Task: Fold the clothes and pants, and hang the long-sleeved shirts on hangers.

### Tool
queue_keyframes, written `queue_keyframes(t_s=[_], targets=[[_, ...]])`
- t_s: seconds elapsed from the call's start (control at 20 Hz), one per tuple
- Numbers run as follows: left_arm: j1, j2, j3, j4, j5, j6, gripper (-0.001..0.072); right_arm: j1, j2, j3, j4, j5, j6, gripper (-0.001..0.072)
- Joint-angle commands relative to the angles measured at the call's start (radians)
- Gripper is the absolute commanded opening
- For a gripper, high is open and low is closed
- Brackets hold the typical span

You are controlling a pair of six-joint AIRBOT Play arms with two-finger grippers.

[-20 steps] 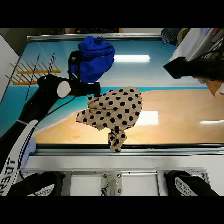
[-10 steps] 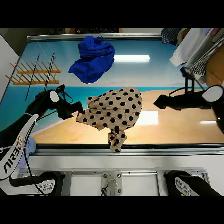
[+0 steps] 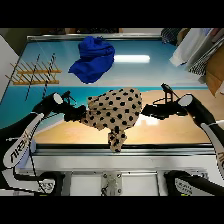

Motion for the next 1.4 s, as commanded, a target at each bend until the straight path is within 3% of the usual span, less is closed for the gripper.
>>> queue_keyframes(t_s=[0.0, 0.2, 0.35, 0.4, 0.6, 0.75, 0.9, 1.1, 1.35], targets=[[-0.009, -0.005, 0.036, -0.005, -0.001, 0.016, 0.0013, 0.061, -0.098, -0.003, 0.106, -0.151, 0.000, 0.0704], [-0.009, -0.004, 0.103, 0.021, -0.061, 0.050, 0.0013, 0.150, -0.201, -0.002, 0.269, -0.272, -0.034, 0.0675], [-0.009, -0.003, 0.148, 0.021, -0.106, 0.071, 0.0012, 0.200, -0.225, 0.003, 0.333, -0.305, -0.130, 0.0123], [-0.008, -0.002, 0.183, 0.021, -0.135, 0.089, 0.0012, 0.199, -0.218, 0.012, 0.333, -0.298, -0.152, 0.0014], [0.033, 0.122, 0.432, 0.016, -0.200, 0.109, 0.0012, 0.118, -0.066, 0.186, 0.164, -0.109, -0.156, 0.0013], [0.033, 0.287, 0.655, 0.012, -0.185, 0.110, 0.0011, 0.076, 0.111, 0.442, -0.008, 0.058, -0.079, 0.0012], [-0.015, 0.436, 0.785, 0.025, -0.125, 0.138, 0.0011, 0.081, 0.263, 0.631, -0.088, 0.077, -0.005, 0.0012], [-0.076, 0.558, 0.777, 0.170, -0.084, 0.123, 0.0011, 0.112, 0.401, 0.681, -0.098, 0.069, 0.054, 0.0012], [-0.035, 0.602, 0.529, 0.281, -0.100, 0.028, 0.0011, 0.276, 0.387, 0.605, -0.132, 0.105, 0.110, 0.0013]])
